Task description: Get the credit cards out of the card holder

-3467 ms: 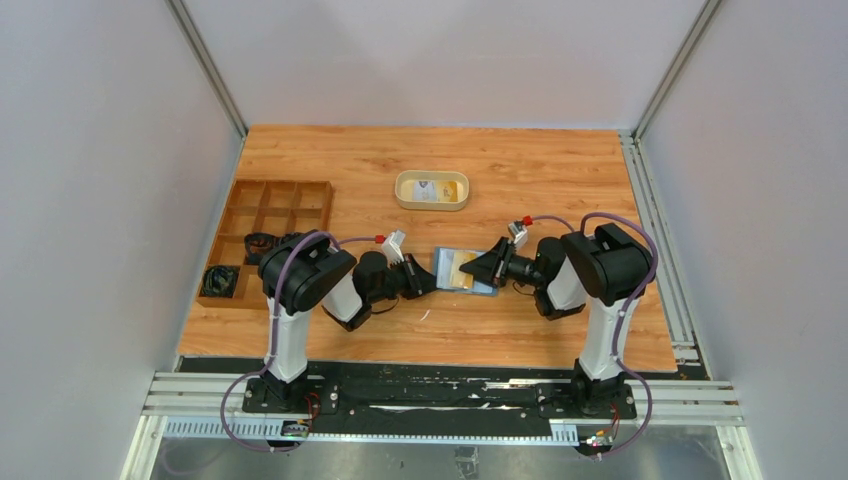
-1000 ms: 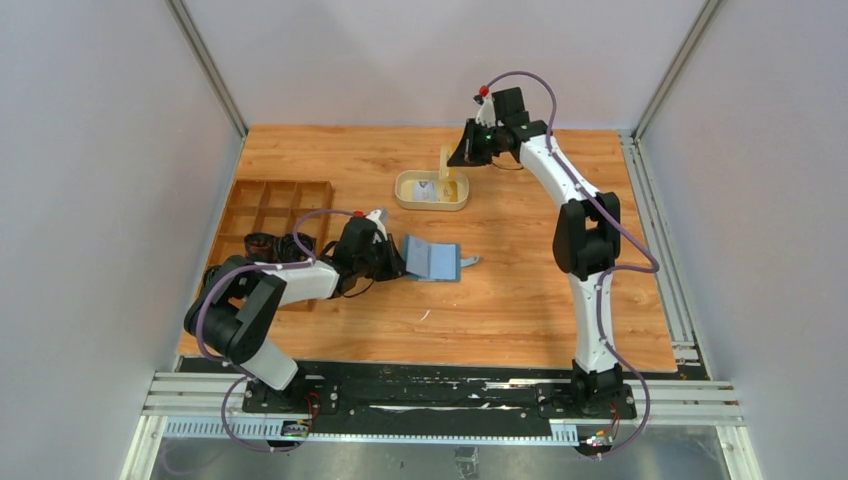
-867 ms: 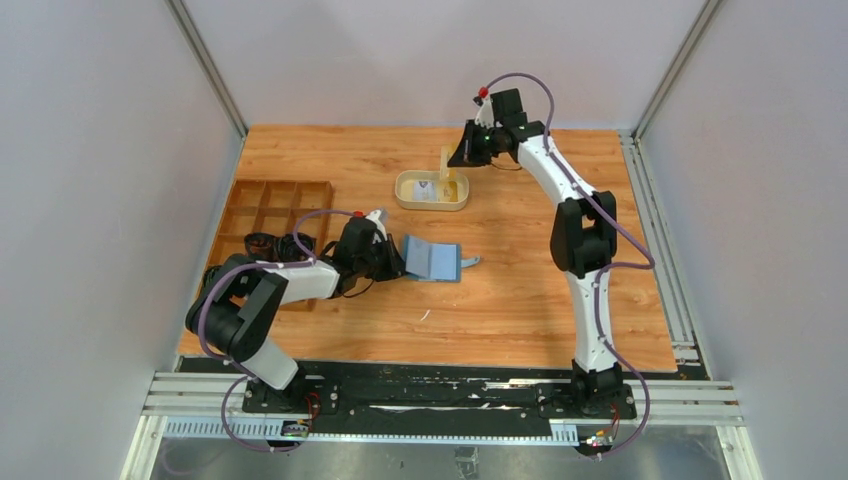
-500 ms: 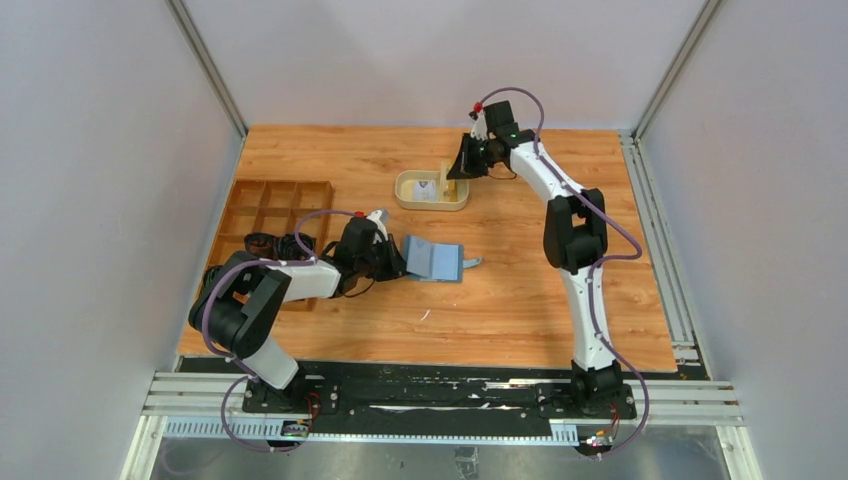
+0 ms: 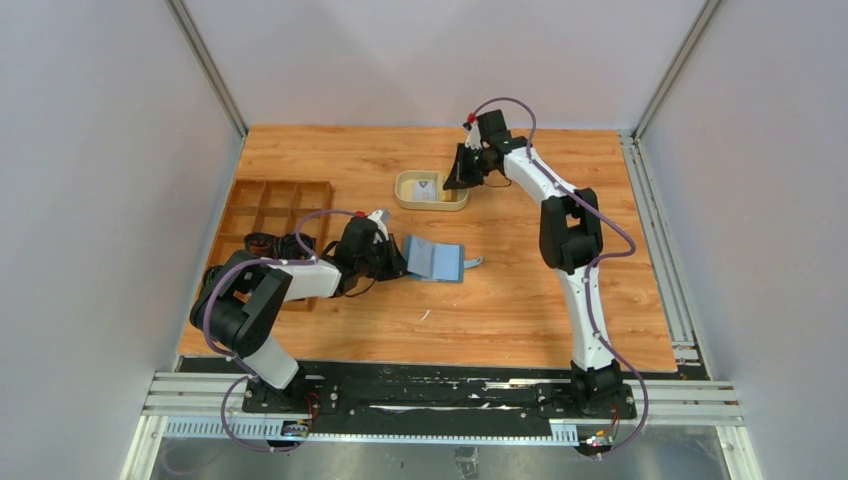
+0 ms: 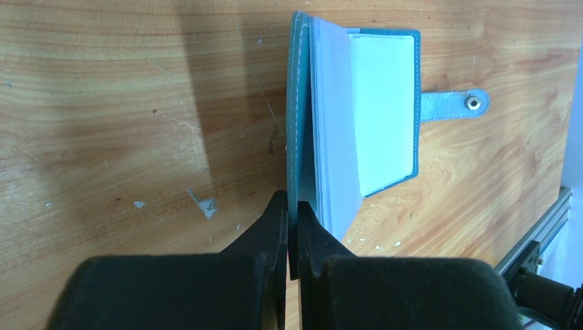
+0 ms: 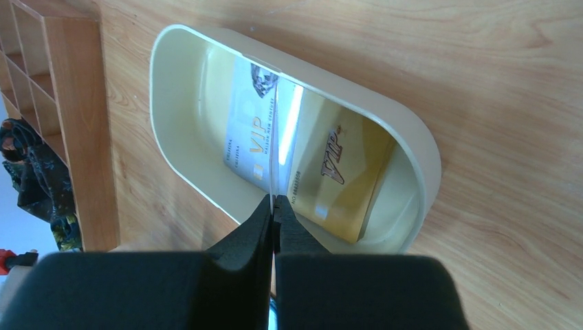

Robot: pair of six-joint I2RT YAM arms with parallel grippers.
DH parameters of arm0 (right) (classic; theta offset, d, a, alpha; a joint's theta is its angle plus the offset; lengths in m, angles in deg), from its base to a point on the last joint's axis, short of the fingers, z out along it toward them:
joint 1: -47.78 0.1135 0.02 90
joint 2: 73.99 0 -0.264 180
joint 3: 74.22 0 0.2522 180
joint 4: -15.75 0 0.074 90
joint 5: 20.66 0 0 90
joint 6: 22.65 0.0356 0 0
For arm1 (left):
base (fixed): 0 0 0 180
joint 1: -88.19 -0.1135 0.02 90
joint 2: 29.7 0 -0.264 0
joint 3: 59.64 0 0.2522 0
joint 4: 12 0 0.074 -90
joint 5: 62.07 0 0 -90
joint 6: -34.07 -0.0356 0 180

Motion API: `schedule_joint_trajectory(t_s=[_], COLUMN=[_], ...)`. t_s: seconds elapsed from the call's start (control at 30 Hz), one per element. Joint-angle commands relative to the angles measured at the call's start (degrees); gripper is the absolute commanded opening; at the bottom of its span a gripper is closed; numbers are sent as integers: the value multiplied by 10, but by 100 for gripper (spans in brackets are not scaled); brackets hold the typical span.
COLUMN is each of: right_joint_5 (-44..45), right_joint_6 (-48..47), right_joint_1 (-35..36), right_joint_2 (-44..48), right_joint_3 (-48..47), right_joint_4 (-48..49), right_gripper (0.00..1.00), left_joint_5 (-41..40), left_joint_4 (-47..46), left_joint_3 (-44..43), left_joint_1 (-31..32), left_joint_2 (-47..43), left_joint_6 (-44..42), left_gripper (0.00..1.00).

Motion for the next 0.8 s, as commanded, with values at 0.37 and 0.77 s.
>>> schedule_joint_trajectory(t_s=[0.37,0.77], right_joint_5=[13,74], right_joint_6=[0,-46], right_joint_1=[5,8], right_joint_2=[-16,72], right_joint_3=[20,-45], right_joint_4=[-19,-67], right_gripper=[19,74], left_joint_5=[-16,-24], left_joint_4=[91,99], left_joint_3=[-2,11], left_joint_1=[0,0], left_joint_2=[-23,-48], left_joint_6=[-27,-32], left_gripper=[0,0])
